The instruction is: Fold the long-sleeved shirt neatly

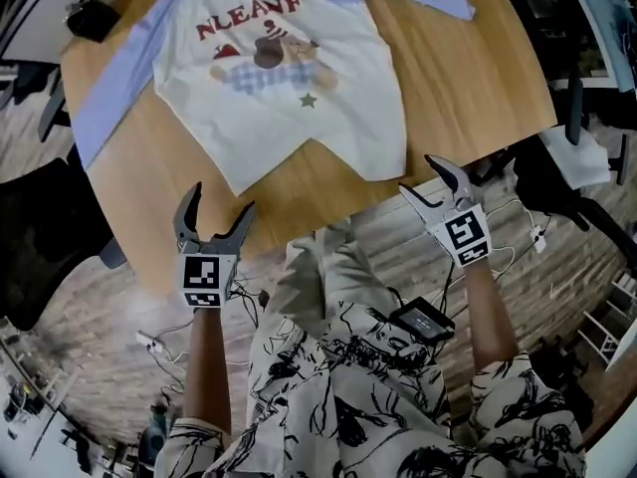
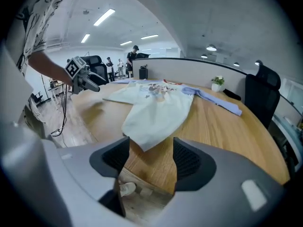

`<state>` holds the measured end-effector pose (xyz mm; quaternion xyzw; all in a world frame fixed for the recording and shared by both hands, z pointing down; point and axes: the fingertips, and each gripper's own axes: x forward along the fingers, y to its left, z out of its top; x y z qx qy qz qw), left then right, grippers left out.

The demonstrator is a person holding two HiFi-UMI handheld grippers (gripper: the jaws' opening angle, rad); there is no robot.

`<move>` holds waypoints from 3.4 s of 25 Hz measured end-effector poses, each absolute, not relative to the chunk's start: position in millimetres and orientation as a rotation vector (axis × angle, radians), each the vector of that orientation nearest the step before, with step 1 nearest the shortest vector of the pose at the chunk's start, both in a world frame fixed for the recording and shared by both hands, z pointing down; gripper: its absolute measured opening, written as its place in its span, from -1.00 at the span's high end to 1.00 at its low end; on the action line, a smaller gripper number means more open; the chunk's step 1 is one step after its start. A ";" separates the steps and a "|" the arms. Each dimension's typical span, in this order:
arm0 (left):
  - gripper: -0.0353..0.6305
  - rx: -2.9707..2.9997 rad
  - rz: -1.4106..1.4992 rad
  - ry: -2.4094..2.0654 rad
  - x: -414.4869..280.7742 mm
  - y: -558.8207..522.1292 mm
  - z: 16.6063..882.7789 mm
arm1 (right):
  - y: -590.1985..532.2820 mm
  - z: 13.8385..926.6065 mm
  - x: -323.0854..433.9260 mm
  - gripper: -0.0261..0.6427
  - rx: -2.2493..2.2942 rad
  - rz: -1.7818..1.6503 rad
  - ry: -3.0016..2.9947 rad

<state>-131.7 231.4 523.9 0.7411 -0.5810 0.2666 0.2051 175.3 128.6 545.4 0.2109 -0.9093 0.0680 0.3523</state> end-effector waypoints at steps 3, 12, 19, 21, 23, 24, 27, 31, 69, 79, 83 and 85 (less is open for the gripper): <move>-0.24 2.020 0.787 -1.559 -128.2 233.0 548.4 | 133.8 562.5 172.1 0.10 0.538 0.219 -2.350; 0.17 1.921 0.802 -1.557 -119.7 231.0 579.7 | 135.7 570.0 166.8 0.51 0.524 0.153 -2.364; 0.77 1.900 0.758 -1.563 -120.1 235.9 575.4 | 124.5 565.5 169.6 0.86 0.564 0.173 -2.374; 0.77 1.873 0.721 -1.573 -130.5 240.7 567.5 | 115.7 558.0 176.5 0.86 0.601 0.213 -2.385; 0.77 1.862 0.717 -1.569 -143.3 251.7 558.9 | 108.4 551.2 184.9 0.86 0.633 0.252 -2.389; 0.77 1.860 0.721 -1.562 -150.2 259.6 555.1 | 105.8 548.3 189.1 0.86 0.646 0.262 -2.387; 0.77 1.851 0.757 -1.542 -174.0 286.2 545.8 | 100.2 541.2 199.2 0.86 0.670 0.268 -2.375; 0.77 1.810 0.739 -1.503 -200.5 322.4 536.4 | 102.4 539.1 210.2 0.86 0.665 0.270 -2.340; -0.12 2.746 0.662 -1.249 19.9 -19.6 244.0 | -45.4 376.5 280.7 0.14 1.315 0.361 -2.485; -0.04 2.595 0.938 -0.972 152.4 -248.7 374.8 | -190.0 456.8 285.3 0.16 1.136 0.270 -2.369; 0.00 2.527 1.076 -0.846 197.2 -304.8 441.1 | -234.6 495.9 275.2 0.18 0.990 0.227 -2.322; 0.05 2.492 1.138 -0.783 211.9 -323.0 472.7 | -250.4 510.9 268.8 0.18 0.952 0.240 -2.318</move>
